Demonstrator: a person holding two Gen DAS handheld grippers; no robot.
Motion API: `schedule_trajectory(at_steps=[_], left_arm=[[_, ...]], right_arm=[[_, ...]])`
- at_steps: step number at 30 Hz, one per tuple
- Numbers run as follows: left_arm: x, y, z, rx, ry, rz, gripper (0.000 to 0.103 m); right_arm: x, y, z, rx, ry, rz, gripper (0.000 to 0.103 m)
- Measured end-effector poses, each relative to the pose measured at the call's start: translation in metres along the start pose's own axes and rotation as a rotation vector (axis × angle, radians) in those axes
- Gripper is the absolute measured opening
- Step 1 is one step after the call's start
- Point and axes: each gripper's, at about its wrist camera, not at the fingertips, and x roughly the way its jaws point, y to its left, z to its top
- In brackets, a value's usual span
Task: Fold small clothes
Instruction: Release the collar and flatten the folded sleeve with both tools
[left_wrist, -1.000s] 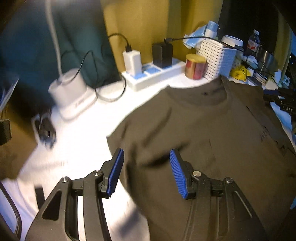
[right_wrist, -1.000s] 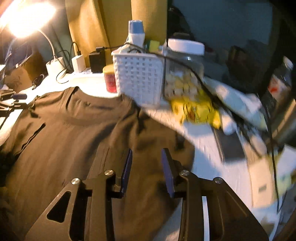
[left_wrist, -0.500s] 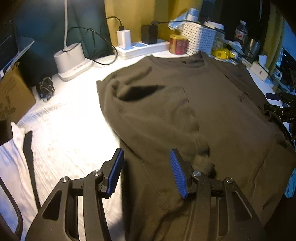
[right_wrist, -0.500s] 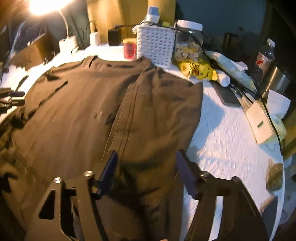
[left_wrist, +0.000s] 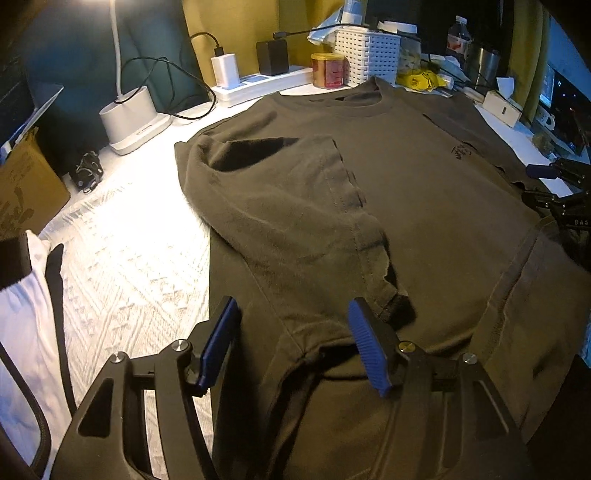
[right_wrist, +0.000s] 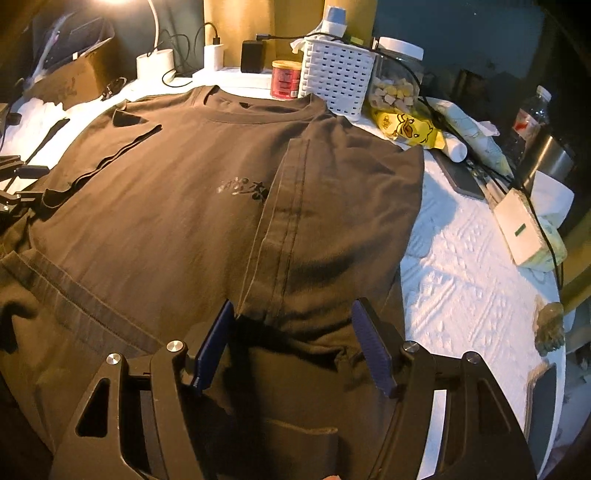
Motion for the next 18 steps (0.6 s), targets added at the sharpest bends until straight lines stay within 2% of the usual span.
schedule_trajectory(at_steps=[6,12,18], left_arm=[[-0.015,-0.004,-0.005,-0.032,-0.041,-0.021,0.063],[-0.038,-0.018,-0.011,-0.028,-0.108,-0.094,0.063],[-0.057,-0.027,-0.023,-0.006,-0.141,-0.078,0.063]], right_arm=[[-0.020,-0.009,-0.004,0.064,-0.052,-0.024,0.069],[-0.043,-0.018,-0.011,0.116,-0.099,-0.045,0.069],[-0.064,-0.026,-0.028,0.182,-0.129,-0.052,0.069]])
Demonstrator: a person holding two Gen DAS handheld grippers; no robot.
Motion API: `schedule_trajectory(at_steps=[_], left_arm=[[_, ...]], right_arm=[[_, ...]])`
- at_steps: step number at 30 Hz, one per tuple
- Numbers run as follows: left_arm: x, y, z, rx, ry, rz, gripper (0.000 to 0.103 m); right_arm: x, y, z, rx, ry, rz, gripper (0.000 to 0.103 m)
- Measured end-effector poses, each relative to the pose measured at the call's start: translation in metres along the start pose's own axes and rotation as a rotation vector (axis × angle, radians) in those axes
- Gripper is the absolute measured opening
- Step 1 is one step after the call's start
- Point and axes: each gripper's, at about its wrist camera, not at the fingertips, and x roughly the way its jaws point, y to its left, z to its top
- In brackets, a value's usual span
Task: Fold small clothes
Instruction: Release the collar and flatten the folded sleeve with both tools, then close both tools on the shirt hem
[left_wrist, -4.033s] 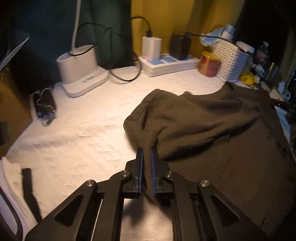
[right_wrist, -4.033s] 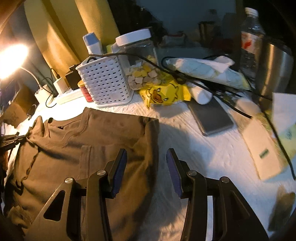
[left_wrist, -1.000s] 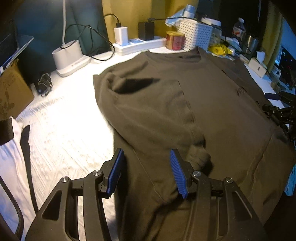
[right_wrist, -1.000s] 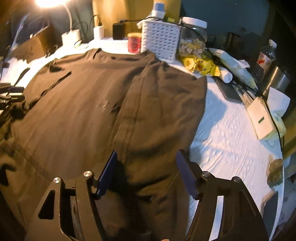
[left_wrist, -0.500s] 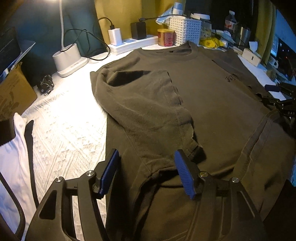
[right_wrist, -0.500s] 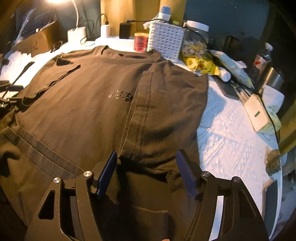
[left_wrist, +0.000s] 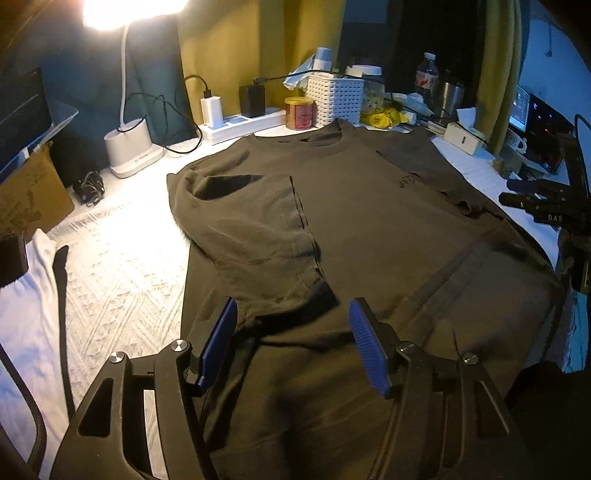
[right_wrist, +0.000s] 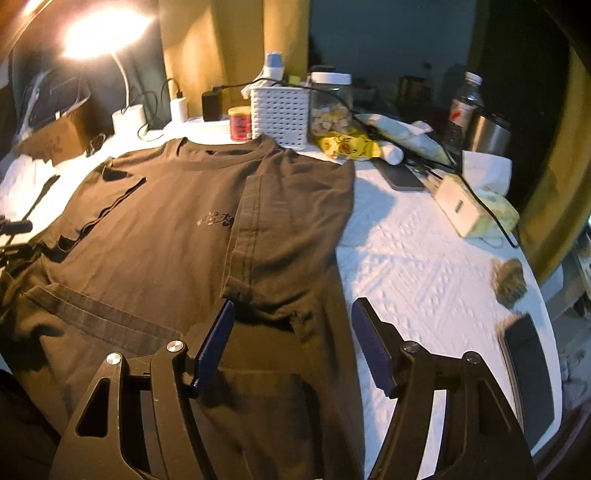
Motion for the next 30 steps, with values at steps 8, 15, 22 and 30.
schedule_trajectory(at_steps=[8,15,22,30], left_arm=[[-0.017,0.000,-0.038,0.004,0.034,-0.010,0.063],[-0.031,-0.005,-0.065,0.032,0.050,-0.020,0.063],[-0.046,0.022,-0.080,-0.046,0.023,0.072,0.063],[-0.040,0.025,-0.093,-0.066,0.053,0.057,0.046]], right_arm=[[-0.016,0.002,-0.028,0.024,-0.001,0.004,0.069],[-0.023,0.010,-0.046,0.026,0.000,0.013,0.069],[-0.032,0.005,-0.060,0.064,-0.014,0.007,0.062],[-0.040,-0.005,-0.068,0.092,-0.019,0.008,0.044]])
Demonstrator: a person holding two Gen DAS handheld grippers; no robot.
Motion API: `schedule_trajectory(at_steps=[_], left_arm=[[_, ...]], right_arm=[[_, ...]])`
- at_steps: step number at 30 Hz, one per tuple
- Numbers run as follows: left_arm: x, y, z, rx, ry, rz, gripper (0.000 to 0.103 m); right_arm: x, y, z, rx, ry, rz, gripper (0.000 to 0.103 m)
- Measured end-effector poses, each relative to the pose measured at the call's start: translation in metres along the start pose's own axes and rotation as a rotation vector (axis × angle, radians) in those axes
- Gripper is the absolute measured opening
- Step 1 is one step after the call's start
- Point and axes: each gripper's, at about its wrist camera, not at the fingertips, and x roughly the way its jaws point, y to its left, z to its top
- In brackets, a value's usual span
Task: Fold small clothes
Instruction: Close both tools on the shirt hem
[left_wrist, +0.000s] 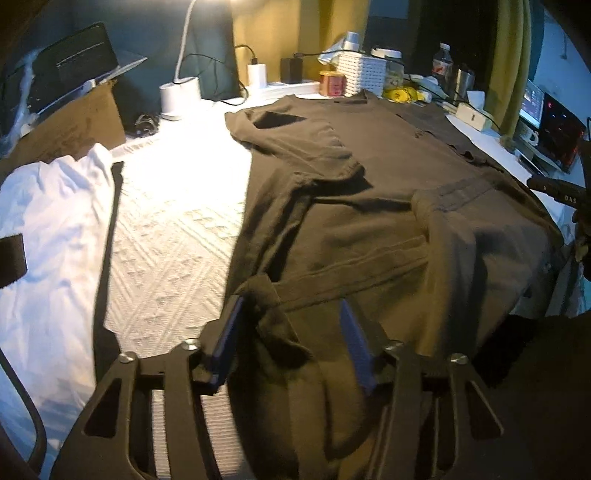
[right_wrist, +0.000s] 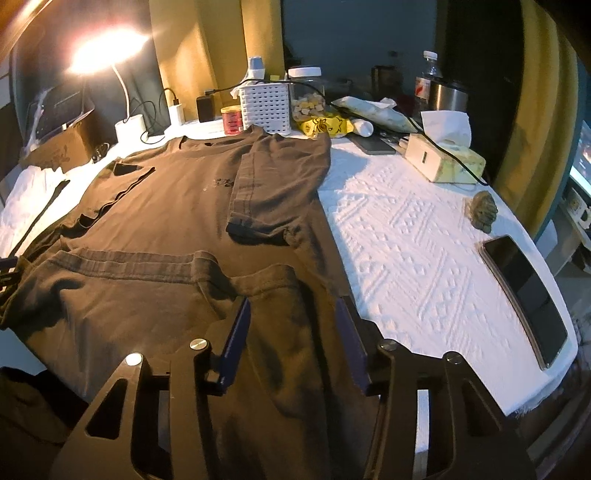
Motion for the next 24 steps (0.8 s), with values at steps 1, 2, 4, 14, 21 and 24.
schedule_trajectory(at_steps=[1,2,4,14,21,24], left_arm=[[0.003,-0.001,-0.001,0.003,0.011,0.001,0.044],[0.007,-0.002,-0.002,0.003,0.024,0.005,0.044],[0.007,-0.001,-0.003,0.004,0.010,0.004,0.044],[0.003,-0.008,-0.003,0.025,-0.015,-0.002,0.006],[-0.016,-0.005,0.005,0.007,-0.071,-0.010,0.006],[-0.023,-0.003,0.008,-0.015,-0.099,-0.004,0.006]], right_arm=[[0.000,-0.002,-0.001,0.005,0.003,0.003,0.037],[0.001,-0.003,-0.002,0.009,0.004,0.006,0.036],[0.001,-0.005,-0.002,0.016,0.006,0.011,0.036],[0.019,0.000,-0.005,0.025,0.041,0.054,0.036],[0.042,0.001,0.001,0.018,0.057,0.059,0.036],[0.043,0.007,0.004,-0.007,0.055,0.058,0.008]])
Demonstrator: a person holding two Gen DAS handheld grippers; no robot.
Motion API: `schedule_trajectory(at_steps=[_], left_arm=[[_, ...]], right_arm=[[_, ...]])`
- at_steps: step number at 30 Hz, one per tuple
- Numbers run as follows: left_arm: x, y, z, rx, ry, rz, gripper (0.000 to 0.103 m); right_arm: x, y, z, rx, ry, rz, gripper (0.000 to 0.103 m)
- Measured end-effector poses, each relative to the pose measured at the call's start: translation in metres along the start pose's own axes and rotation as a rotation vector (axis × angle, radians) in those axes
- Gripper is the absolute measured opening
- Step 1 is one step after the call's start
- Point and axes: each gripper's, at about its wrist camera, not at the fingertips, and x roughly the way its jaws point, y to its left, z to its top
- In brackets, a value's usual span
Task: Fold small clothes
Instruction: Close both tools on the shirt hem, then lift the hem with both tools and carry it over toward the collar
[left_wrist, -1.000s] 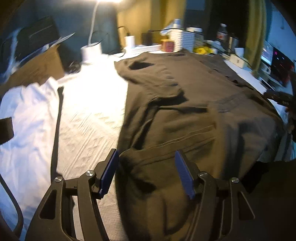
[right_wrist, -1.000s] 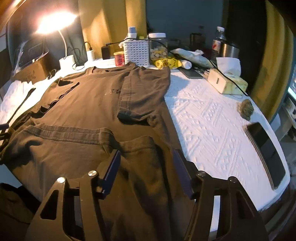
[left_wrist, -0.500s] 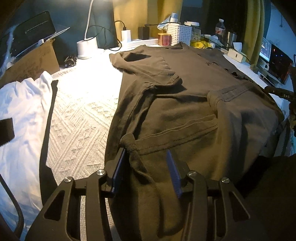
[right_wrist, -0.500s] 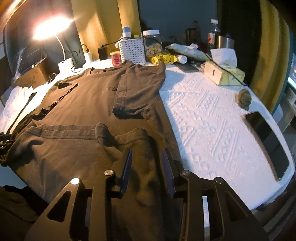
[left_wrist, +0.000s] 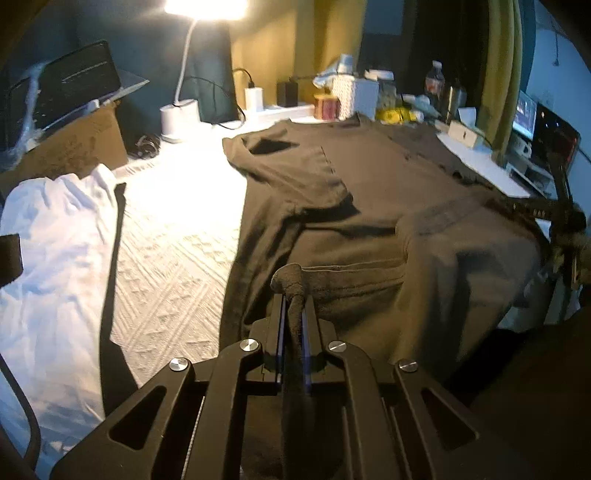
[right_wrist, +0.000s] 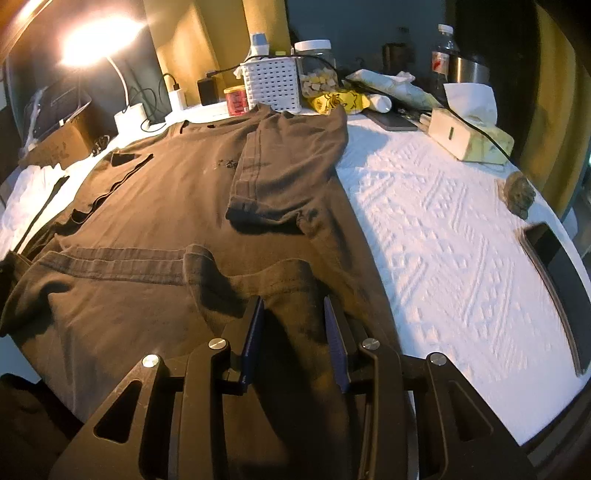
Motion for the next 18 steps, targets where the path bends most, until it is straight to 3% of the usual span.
schedule_trajectory(at_steps=[18], left_arm=[[-0.021,0.021,0.018,-0.049,-0.126,0.105,0.005]], right_arm=[[-0.052,-0.010,0.022,-0.006,-0.144,-0.058,0.007]])
